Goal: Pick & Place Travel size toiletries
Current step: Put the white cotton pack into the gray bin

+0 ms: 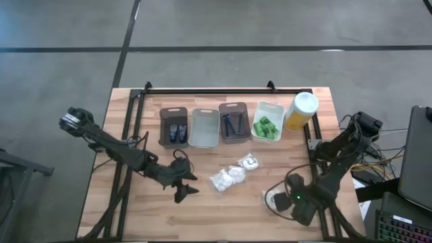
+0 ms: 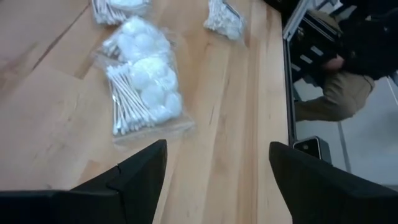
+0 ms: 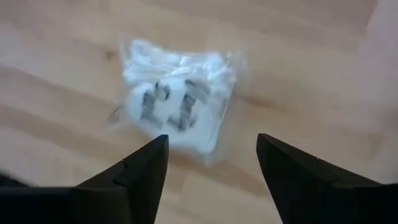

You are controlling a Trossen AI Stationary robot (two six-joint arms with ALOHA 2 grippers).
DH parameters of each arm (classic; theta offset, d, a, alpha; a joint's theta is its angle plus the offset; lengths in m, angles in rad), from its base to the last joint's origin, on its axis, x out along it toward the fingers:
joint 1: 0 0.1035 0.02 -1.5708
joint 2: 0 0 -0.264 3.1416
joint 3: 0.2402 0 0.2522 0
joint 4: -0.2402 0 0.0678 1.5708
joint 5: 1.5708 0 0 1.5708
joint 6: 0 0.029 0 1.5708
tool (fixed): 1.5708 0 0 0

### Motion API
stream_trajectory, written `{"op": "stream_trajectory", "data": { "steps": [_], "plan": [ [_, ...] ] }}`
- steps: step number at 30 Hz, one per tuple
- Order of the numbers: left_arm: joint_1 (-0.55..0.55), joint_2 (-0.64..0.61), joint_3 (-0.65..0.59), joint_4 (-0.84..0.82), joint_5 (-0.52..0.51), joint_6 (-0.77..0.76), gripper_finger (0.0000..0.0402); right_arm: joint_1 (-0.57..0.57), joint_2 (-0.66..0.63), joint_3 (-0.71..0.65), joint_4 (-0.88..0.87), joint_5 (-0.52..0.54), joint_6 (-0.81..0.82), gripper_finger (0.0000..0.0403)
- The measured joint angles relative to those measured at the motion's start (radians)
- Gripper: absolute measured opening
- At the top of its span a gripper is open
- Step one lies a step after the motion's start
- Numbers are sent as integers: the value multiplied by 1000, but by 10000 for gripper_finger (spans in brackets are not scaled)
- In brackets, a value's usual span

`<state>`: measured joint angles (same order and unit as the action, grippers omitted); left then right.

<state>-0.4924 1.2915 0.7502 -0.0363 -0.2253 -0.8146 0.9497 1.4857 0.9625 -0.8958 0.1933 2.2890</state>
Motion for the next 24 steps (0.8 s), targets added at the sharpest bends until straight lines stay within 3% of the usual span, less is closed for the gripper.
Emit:
{"op": "stream_trajectory", "data": {
  "steps": [11,15,19,24],
  "plan": [
    [7,0,5,-1,3,-30,287,-3,-11,-195,207,63,-23,246],
    [9,0,6,-1,2,-33,287,-3,-13,-258,383,70,-83,247],
    [14,0,6,-1,0,-49,287,-2,-16,-342,543,95,-97,231],
    [15,0,5,-1,0,-53,287,-2,-28,-362,563,114,-110,199]
  ]
}}
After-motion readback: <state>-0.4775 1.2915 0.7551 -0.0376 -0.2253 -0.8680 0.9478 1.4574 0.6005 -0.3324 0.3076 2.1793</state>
